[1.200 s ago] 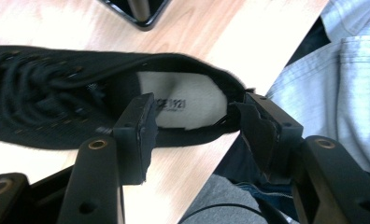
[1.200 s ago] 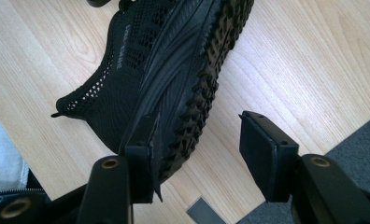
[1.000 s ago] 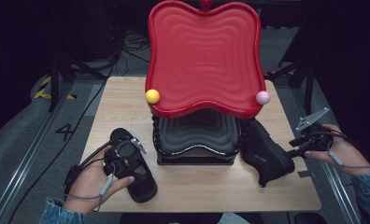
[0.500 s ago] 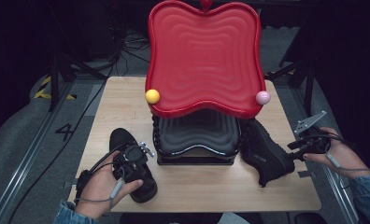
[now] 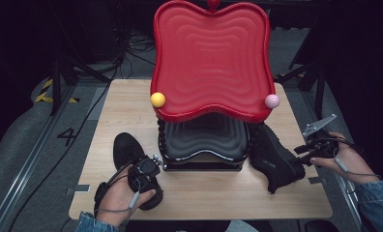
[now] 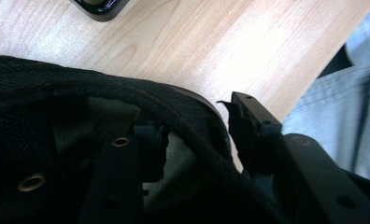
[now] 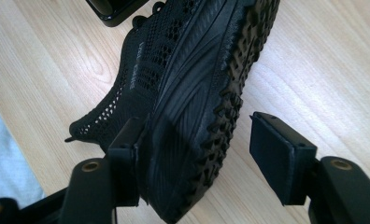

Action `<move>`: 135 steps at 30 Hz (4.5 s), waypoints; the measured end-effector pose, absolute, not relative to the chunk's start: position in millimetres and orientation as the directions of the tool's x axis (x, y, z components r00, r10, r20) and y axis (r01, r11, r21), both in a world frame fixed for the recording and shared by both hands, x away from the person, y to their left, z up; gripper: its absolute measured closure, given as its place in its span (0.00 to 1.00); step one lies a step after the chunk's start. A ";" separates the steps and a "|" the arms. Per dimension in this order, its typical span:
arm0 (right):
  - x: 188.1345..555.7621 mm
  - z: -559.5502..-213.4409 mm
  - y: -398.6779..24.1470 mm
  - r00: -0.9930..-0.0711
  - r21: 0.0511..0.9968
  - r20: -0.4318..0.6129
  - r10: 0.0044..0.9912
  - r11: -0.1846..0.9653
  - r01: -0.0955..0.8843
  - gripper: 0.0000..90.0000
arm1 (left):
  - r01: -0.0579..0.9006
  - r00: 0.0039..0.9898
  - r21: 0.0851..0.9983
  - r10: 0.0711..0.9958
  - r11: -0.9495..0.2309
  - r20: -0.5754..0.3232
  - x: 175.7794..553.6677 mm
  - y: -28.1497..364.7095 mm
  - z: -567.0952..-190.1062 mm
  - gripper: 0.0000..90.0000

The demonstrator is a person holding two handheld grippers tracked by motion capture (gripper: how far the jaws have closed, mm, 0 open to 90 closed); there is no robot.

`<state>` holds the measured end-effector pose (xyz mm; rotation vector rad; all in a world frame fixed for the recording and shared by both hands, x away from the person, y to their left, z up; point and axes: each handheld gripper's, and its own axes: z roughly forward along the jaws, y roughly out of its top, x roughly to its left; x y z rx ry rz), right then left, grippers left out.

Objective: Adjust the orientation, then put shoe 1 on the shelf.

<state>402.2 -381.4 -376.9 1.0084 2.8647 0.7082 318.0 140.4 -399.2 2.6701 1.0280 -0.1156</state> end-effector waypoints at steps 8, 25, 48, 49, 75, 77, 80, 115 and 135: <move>401.7 -379.2 -360.5 -0.788 0.441 0.085 0.610 0.686 0.579 0.48 | 0.689 0.725 0.233 0.659 -0.686 -0.203 317.8 143.3 -399.6 0.78; 393.9 -362.4 -377.7 -0.757 0.461 0.047 0.651 0.659 0.595 0.48 | 0.721 0.692 0.229 0.688 -0.654 -0.218 315.8 155.5 -386.3 0.98; 367.4 -345.9 -363.6 -0.714 0.555 0.079 0.696 0.564 0.611 0.55 | 0.662 0.750 0.227 0.631 -0.715 -0.199 327.9 178.2 -304.2 0.97; 367.2 -346.9 -363.1 -0.717 0.555 0.090 0.691 0.563 0.612 0.55 | 0.659 0.752 0.233 0.631 -0.715 -0.191 328.8 179.5 -301.6 0.97; 356.7 -357.2 -353.1 -0.748 0.543 0.111 0.655 0.590 0.597 0.53 | 0.600 0.799 0.254 0.585 -0.759 -0.140 334.2 187.1 -195.0 0.97; 354.9 -356.0 -351.9 -0.751 0.545 0.107 0.652 0.593 0.593 0.53 | 0.589 0.807 0.255 0.575 -0.767 -0.133 333.0 186.5 -189.5 0.97; 352.9 -355.5 -350.9 -0.755 0.545 0.101 0.648 0.598 0.587 0.53 | 0.582 0.811 0.261 0.574 -0.770 -0.117 330.7 184.2 -179.1 0.97; 342.9 -347.0 -364.3 -0.754 0.569 0.097 0.649 0.586 0.577 0.53 | 0.469 0.860 0.332 0.509 -0.818 0.041 319.2 156.0 -66.1 0.97; 345.1 -350.3 -365.2 -0.758 0.570 0.100 0.645 0.587 0.575 0.53 | 0.344 0.908 0.353 0.405 -0.870 0.112 315.6 110.6 -28.9 0.97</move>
